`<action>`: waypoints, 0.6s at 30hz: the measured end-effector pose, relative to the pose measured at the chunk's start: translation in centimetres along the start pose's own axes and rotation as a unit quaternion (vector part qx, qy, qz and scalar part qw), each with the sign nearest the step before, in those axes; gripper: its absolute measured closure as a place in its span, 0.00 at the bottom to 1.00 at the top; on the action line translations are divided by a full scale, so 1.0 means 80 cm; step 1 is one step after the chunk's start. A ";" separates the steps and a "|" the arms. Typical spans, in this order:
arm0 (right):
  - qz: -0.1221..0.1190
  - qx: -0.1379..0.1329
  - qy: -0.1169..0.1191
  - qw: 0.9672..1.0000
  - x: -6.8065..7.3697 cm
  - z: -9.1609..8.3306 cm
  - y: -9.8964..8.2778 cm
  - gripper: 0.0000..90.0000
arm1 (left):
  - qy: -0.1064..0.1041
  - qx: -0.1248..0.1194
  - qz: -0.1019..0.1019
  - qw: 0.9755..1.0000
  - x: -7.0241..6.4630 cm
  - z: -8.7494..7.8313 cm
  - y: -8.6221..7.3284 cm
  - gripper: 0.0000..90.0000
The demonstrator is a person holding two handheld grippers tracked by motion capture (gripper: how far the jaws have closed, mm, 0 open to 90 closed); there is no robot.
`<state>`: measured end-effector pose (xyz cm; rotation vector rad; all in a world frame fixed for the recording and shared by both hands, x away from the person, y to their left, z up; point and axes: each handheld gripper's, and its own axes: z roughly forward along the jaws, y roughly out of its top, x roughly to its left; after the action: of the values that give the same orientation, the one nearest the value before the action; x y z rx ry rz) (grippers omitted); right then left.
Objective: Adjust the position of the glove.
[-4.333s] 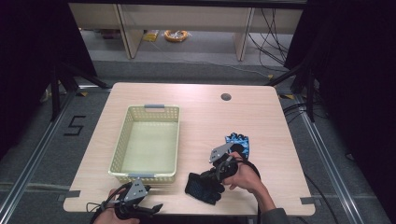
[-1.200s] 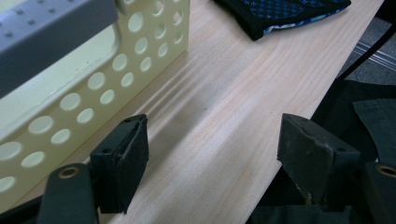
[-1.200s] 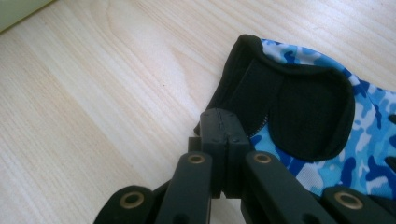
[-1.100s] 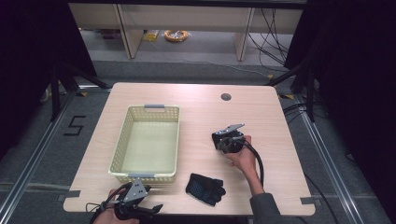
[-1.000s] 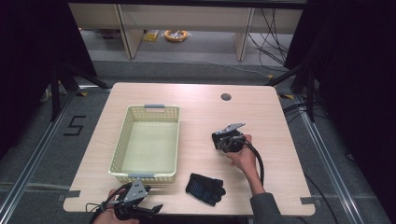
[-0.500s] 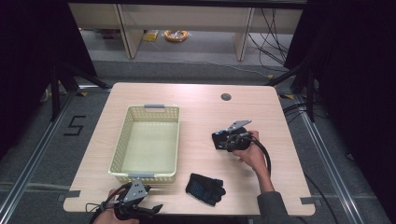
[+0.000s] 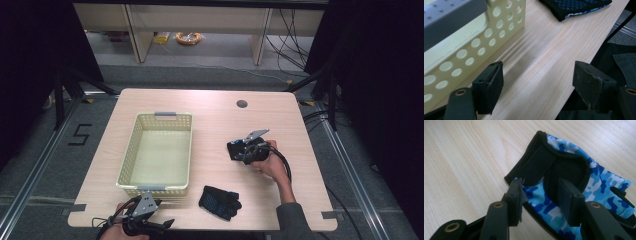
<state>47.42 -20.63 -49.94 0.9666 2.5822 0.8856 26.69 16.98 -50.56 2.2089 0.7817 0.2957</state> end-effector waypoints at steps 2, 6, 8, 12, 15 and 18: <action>-0.002 -0.011 0.000 1.000 0.000 0.001 -0.003 0.68 | 0.004 0.002 0.002 1.000 0.000 0.000 0.000 0.27; 0.003 -0.001 -0.007 1.000 0.004 -0.002 -0.002 0.76 | 0.004 0.000 -0.009 1.000 -0.001 0.000 -0.001 0.27; 0.007 0.002 -0.014 1.000 0.010 -0.001 0.000 0.82 | 0.005 0.003 0.003 1.000 0.001 -0.001 0.000 0.27; 0.032 -0.001 -0.020 0.999 0.017 -0.001 0.001 0.93 | 0.002 0.000 0.003 1.000 0.000 -0.001 0.001 0.27; 0.064 -0.003 -0.018 0.998 0.017 -0.003 -0.002 0.97 | 0.005 0.002 0.001 1.000 0.001 -0.002 0.001 0.27; 0.081 -0.017 -0.023 0.996 0.019 -0.002 -0.004 0.99 | 0.003 -0.002 0.002 1.000 0.001 -0.003 0.001 0.27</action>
<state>46.07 -19.92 -50.04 1.1853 2.4691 0.9333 26.71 17.11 -50.33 2.2067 0.7782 0.3051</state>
